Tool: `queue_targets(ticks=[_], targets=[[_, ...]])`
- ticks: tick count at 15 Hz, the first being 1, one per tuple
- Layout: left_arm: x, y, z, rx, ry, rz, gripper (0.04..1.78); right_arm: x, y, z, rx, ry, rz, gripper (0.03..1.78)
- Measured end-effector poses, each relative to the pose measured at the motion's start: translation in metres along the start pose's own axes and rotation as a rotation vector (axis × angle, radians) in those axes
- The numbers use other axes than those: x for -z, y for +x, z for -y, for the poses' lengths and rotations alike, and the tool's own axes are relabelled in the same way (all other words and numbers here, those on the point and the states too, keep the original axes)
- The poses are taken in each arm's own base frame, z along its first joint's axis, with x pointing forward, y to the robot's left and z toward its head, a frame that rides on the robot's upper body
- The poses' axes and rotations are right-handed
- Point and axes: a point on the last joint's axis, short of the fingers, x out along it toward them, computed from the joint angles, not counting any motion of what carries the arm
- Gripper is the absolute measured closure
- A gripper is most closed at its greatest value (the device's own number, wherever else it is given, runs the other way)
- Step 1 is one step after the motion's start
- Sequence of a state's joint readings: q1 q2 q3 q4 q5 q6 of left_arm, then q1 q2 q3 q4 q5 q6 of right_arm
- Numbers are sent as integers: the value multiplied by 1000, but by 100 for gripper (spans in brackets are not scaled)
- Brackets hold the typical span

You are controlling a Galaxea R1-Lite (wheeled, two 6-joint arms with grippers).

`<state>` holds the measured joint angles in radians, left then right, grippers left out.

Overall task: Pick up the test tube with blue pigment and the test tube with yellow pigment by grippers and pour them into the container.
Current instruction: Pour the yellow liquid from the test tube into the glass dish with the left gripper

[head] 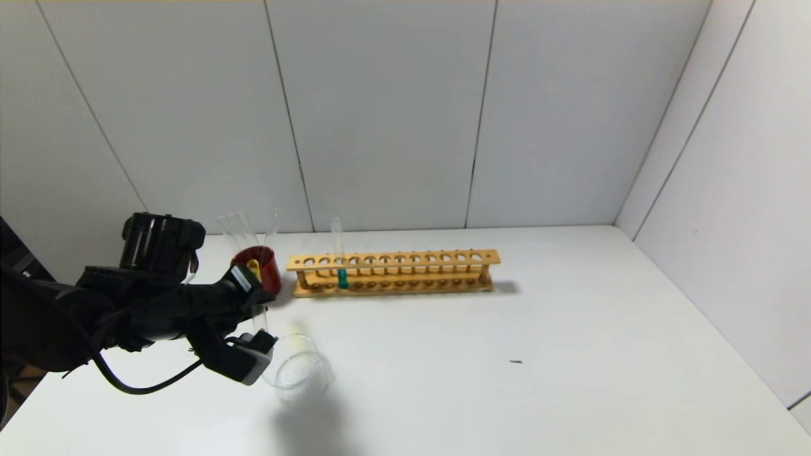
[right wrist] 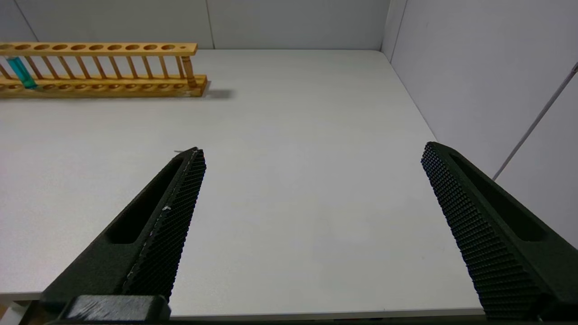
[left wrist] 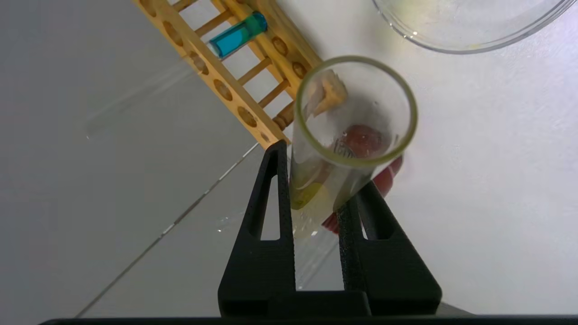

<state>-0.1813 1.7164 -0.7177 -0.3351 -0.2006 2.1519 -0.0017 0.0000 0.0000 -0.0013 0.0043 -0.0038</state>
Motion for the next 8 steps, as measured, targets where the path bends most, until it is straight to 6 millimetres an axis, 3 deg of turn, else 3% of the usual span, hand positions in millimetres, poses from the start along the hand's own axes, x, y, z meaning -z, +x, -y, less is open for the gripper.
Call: queue_targets(ticks=[8], targets=[[1, 19, -11, -41, 110, -58, 150, 0, 0, 0, 0, 0, 0, 6]])
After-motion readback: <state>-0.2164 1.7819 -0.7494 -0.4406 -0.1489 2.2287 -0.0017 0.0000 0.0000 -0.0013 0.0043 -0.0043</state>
